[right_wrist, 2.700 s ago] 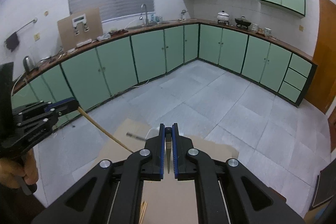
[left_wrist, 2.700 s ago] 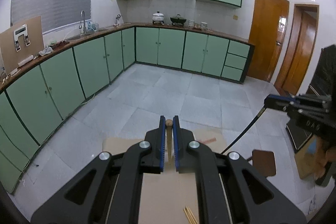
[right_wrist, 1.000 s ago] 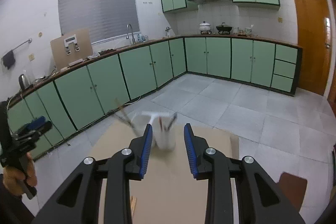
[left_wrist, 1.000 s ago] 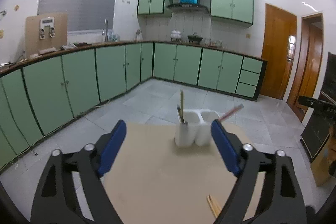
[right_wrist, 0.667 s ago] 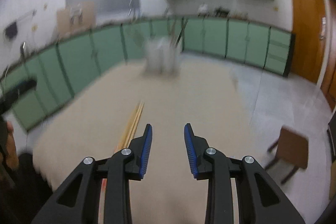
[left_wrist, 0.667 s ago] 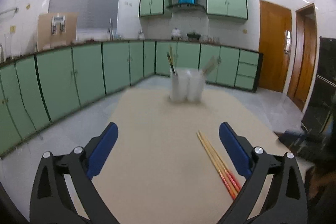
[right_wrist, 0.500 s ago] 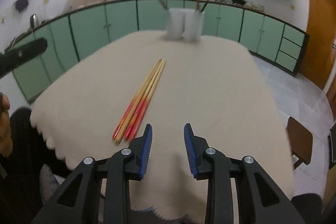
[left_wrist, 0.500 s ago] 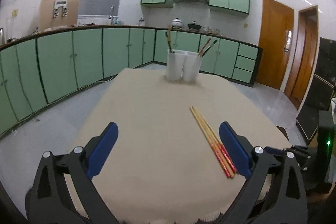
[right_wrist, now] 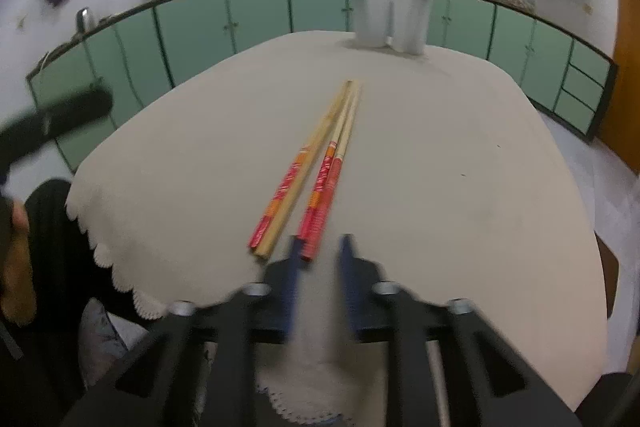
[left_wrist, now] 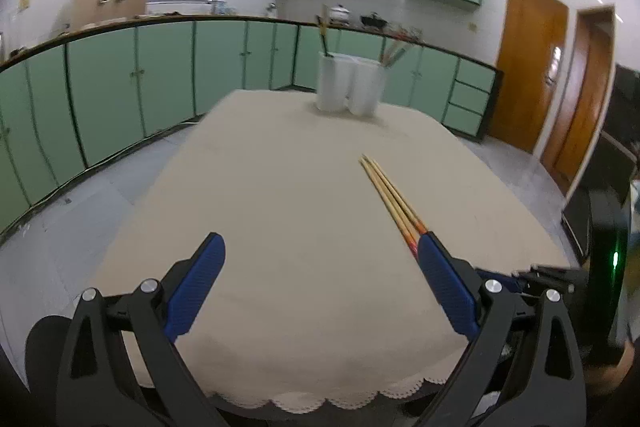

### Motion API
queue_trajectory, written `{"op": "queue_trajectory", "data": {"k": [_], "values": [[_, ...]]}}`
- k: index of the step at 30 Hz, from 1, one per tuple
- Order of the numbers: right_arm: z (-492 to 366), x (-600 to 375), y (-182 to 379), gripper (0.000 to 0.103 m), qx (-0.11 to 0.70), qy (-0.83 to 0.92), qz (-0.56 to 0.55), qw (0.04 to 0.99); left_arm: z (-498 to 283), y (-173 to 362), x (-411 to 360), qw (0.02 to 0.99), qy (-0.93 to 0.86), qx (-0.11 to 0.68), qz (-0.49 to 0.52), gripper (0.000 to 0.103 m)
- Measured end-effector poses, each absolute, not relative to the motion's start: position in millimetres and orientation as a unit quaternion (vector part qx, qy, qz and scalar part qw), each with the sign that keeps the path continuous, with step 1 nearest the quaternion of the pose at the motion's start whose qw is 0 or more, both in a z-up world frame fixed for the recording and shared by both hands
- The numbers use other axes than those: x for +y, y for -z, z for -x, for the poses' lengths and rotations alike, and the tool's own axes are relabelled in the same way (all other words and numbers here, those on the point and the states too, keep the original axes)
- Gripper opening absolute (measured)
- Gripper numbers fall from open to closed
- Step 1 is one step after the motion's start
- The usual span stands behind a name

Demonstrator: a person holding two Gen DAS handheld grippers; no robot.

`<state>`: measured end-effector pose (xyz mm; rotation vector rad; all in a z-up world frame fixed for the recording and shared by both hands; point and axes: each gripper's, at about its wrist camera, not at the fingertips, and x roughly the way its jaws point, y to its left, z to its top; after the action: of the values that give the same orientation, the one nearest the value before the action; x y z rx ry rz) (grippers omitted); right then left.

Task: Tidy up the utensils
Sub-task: 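Move both tools back to the remaining chopsticks on the table, then grasp a red-patterned chopstick with the right tool while the left tool grasps another red-patterned chopstick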

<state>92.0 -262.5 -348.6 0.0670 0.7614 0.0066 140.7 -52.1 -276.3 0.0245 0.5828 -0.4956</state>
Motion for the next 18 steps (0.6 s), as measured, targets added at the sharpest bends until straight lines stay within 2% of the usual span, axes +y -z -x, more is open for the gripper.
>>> {"op": "queue_trajectory", "data": {"k": [18], "values": [[-72.1,-307.3,350.1,0.006,0.369,0.046,-0.104,0.923,-148.1,334.7,-126.8,0.886,0.284,0.352,-0.104,0.091]]}}
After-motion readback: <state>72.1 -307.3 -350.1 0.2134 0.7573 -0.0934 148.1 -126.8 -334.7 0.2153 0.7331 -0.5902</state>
